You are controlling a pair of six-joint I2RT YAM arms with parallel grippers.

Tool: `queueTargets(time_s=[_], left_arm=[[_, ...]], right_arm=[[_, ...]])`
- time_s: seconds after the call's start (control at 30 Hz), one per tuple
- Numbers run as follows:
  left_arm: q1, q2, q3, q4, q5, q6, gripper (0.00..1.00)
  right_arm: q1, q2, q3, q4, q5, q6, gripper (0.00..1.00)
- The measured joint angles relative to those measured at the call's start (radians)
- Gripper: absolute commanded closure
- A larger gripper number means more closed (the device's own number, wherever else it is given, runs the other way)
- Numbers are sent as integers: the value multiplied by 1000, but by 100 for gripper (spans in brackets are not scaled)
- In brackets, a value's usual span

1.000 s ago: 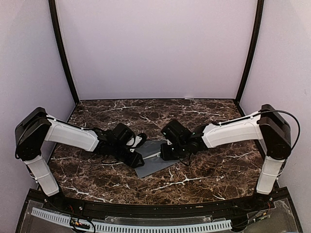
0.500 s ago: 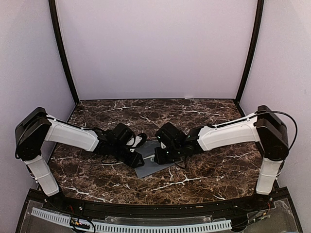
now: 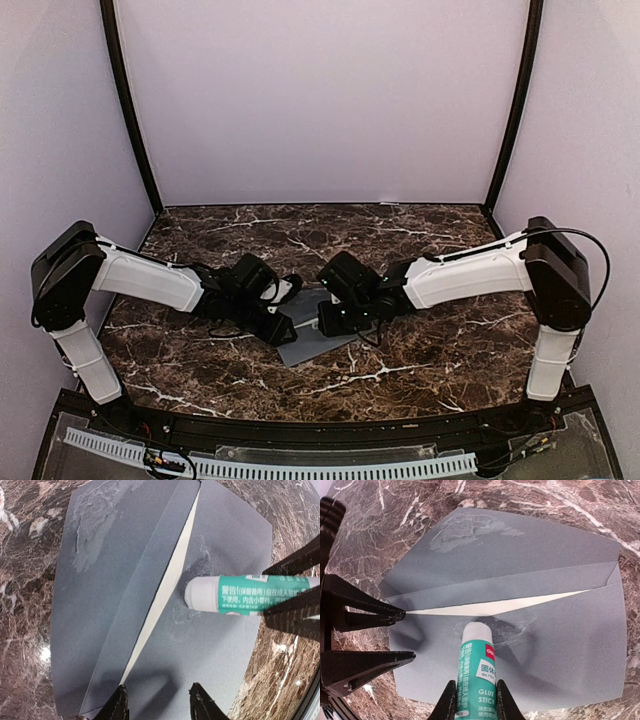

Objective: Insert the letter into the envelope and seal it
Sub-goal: Paint the envelope at the center of the board.

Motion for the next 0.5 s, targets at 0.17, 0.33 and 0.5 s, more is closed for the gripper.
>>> queueTargets(time_s=[0.17,0.33,0.5], left_arm=[[0,0,0,1,0,0,59],[0,1,0,1,0,0,59],[0,1,0,1,0,0,59]], right_arm=[[-31,-31,-43,9,15,5,100],[-49,-43,-55,6,21,5,100],[-43,-43,-55,8,15,-10,100]])
